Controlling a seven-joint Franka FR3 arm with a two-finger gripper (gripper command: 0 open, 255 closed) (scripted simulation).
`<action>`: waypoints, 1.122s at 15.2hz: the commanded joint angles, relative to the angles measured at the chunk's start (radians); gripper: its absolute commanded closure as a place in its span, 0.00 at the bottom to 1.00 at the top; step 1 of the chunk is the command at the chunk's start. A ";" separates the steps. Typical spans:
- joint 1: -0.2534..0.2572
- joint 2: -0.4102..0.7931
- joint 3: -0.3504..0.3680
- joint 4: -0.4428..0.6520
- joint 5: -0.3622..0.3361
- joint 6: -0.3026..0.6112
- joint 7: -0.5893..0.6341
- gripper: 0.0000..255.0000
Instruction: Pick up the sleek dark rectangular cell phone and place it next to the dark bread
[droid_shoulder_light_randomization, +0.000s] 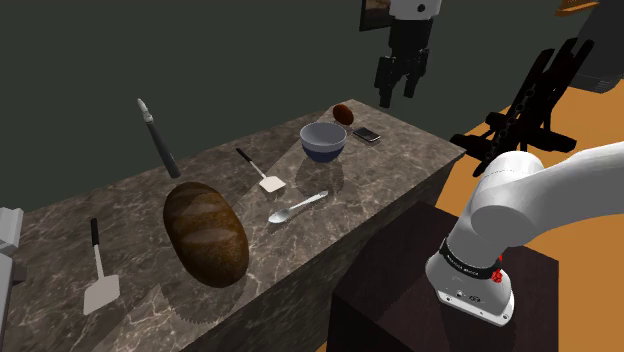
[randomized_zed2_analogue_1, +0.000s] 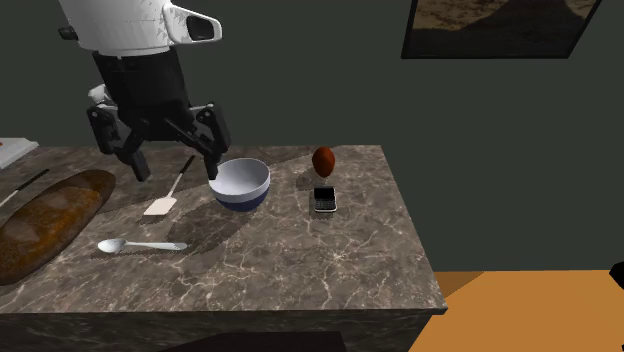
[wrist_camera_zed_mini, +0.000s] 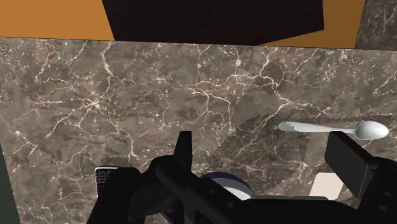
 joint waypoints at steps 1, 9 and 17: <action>0.000 0.000 0.000 0.000 0.000 0.000 0.000 0.00; -0.028 0.129 -0.138 -0.071 -0.085 0.209 -0.155 0.00; -0.042 0.343 -0.276 -0.056 -0.119 0.418 -0.311 0.00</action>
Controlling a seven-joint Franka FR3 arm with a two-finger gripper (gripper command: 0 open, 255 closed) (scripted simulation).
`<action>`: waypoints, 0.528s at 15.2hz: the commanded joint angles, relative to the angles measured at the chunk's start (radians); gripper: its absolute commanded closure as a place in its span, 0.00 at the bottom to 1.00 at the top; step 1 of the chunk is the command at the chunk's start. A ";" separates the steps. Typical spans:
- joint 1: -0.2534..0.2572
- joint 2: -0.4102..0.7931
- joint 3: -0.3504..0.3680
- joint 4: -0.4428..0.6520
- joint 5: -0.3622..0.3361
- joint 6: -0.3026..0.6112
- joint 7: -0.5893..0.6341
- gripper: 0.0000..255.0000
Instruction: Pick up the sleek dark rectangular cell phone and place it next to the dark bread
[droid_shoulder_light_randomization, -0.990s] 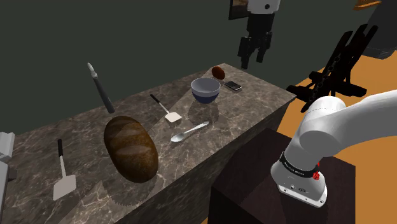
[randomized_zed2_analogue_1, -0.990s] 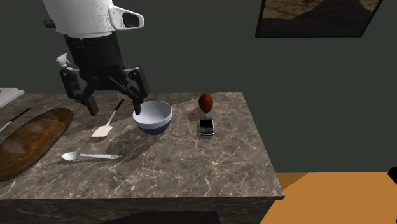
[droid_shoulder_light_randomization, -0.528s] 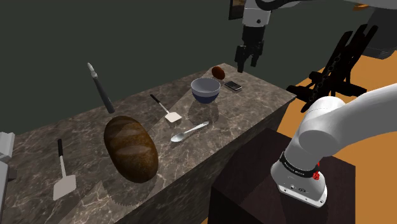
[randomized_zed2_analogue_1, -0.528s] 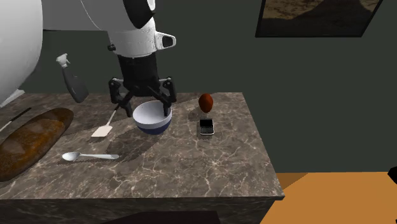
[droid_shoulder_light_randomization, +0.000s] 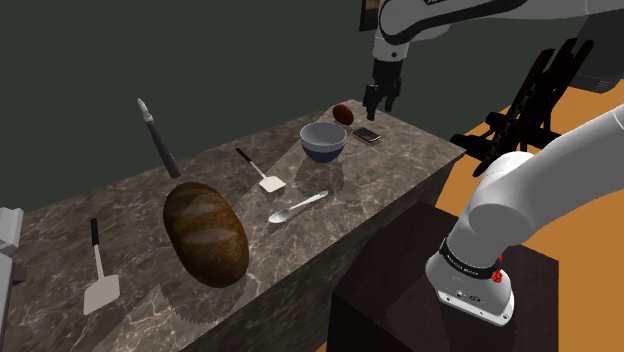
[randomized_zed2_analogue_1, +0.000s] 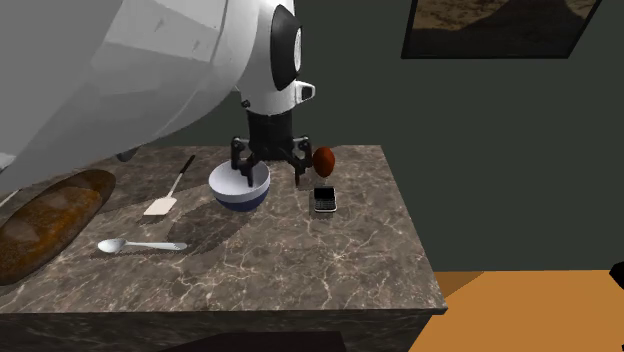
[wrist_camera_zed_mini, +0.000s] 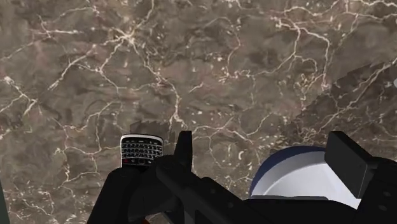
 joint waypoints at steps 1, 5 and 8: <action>-0.002 0.057 -0.033 0.013 -0.001 0.047 -0.042 0.00; 0.000 0.195 -0.098 0.059 0.021 0.140 -0.130 0.00; 0.001 0.308 -0.142 0.108 0.058 0.200 -0.205 0.00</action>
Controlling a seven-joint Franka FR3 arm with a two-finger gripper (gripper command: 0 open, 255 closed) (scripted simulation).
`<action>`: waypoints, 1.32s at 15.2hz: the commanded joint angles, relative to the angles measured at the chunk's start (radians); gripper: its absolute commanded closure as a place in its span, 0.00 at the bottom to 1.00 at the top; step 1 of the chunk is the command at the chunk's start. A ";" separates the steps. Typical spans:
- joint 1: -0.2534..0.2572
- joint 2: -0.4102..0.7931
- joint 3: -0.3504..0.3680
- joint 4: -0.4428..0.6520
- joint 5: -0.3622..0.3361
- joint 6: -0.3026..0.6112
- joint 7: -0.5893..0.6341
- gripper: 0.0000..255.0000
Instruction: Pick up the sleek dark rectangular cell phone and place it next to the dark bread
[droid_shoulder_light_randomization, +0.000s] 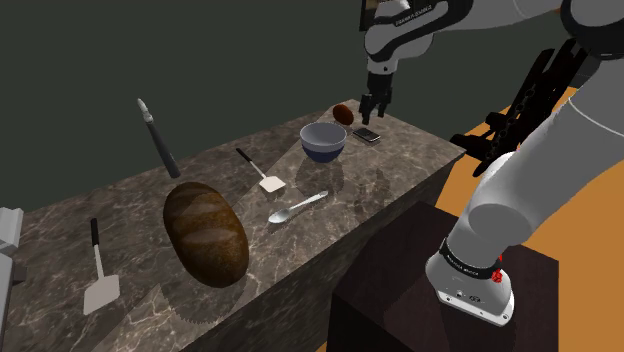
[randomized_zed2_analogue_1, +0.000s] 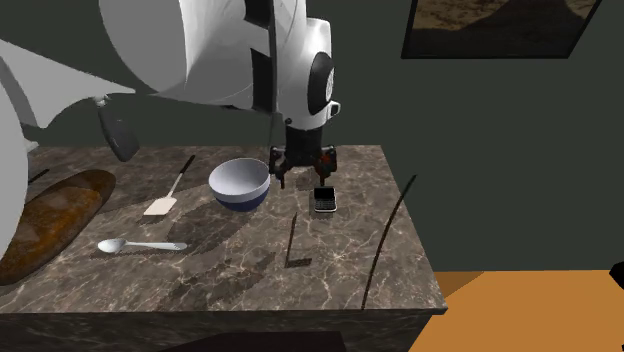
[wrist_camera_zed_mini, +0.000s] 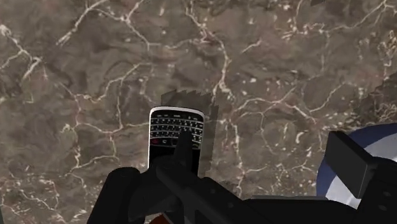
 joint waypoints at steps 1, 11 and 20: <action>0.001 0.086 -0.029 0.043 0.032 0.040 -0.055 0.00; -0.038 0.392 -0.074 0.204 0.200 0.147 -0.257 0.00; -0.043 0.433 -0.066 0.171 0.229 0.214 -0.276 0.00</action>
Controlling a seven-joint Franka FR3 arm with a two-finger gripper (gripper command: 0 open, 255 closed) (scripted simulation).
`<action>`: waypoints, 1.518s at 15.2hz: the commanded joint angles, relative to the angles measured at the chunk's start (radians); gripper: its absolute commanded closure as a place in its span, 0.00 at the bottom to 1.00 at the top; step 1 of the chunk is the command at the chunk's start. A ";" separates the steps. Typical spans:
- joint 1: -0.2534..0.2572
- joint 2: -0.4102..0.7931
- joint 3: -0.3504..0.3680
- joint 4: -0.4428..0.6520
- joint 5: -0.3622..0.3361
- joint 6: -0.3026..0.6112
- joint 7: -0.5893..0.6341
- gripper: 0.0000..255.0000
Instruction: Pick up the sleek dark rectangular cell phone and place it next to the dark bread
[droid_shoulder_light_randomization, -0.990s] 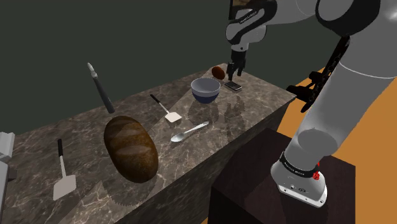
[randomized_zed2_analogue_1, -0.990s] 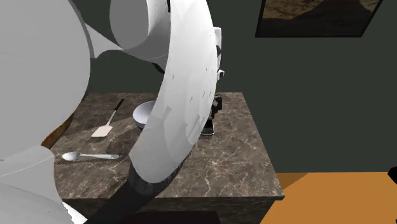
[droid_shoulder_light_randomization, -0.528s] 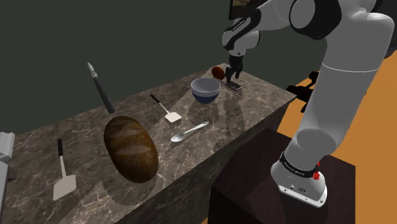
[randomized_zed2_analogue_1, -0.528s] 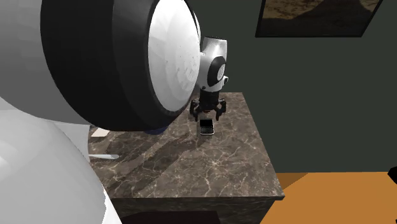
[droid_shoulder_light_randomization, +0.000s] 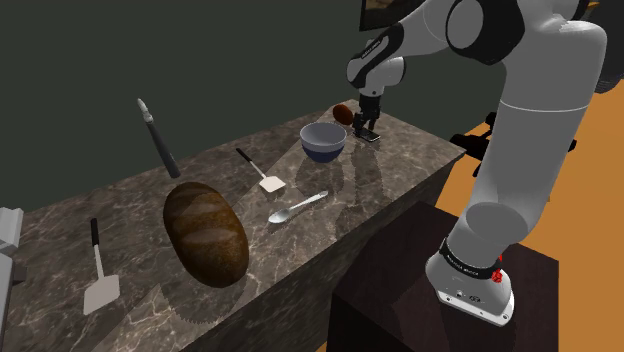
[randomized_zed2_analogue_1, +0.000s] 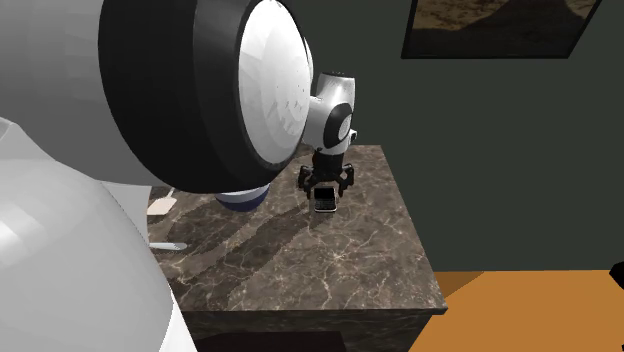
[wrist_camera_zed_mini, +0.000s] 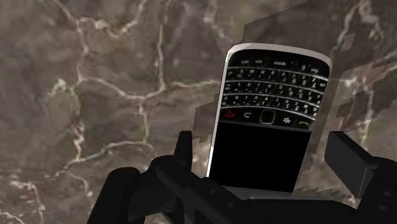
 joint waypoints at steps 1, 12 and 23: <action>0.000 0.001 0.000 0.000 0.001 0.001 0.000 0.00; 0.000 0.002 0.001 0.002 0.001 0.000 0.001 1.00; 0.010 -0.069 -0.010 0.048 -0.048 -0.106 0.036 1.00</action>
